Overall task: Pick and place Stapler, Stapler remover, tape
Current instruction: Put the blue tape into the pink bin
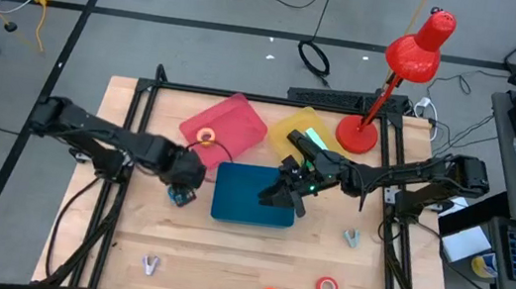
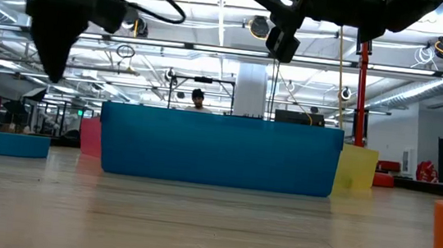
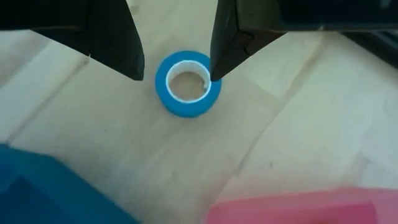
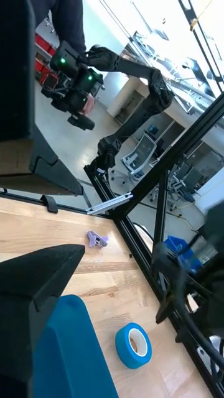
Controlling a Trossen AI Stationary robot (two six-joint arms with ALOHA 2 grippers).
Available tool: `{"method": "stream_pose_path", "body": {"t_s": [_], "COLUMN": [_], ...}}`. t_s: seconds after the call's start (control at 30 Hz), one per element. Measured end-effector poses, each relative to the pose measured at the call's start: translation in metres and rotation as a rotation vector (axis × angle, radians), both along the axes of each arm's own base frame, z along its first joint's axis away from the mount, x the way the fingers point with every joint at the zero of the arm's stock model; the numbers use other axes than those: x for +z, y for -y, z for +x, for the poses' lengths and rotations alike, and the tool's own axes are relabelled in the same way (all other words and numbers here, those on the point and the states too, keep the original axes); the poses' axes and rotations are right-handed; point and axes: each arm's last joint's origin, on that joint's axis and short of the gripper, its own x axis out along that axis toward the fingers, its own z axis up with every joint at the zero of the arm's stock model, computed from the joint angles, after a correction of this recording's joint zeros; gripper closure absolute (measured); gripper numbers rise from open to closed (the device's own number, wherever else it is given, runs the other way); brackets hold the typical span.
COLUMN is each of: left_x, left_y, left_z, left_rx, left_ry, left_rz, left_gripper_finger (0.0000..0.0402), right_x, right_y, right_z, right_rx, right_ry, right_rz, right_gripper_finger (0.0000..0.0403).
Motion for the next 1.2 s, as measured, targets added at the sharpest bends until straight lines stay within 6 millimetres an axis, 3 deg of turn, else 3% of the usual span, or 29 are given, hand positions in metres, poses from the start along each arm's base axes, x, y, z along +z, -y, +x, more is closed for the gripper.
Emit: {"method": "stream_pose_path", "body": {"t_s": [0.13, 0.4, 0.63, 1.2], "left_x": [-0.012, -0.047, -0.066, -0.07], "left_y": [0.009, 0.0, -0.009, -0.012], "left_z": [-0.008, -0.027, -0.024, -0.024], "left_rx": [0.037, 0.181, 0.197, 0.185], "left_ry": [-0.02, -0.13, -0.068, -0.055], "left_rz": [0.079, 0.111, 0.031, 0.029], "left_gripper_finger": [0.0218, 0.0218, 0.0217, 0.0217], "right_x": [0.0, 0.0, 0.0, 0.0], "right_y": [0.0, 0.0, 0.0, 0.0], "right_z": [0.0, 0.0, 0.0, 0.0], "right_rx": [0.0, 0.0, 0.0, -0.001], "right_ry": [0.0, 0.0, -0.002, -0.005], "right_rz": [0.0, 0.001, 0.003, 0.011], "right_gripper_finger": [0.0273, 0.0273, 0.0273, 0.0273]}}
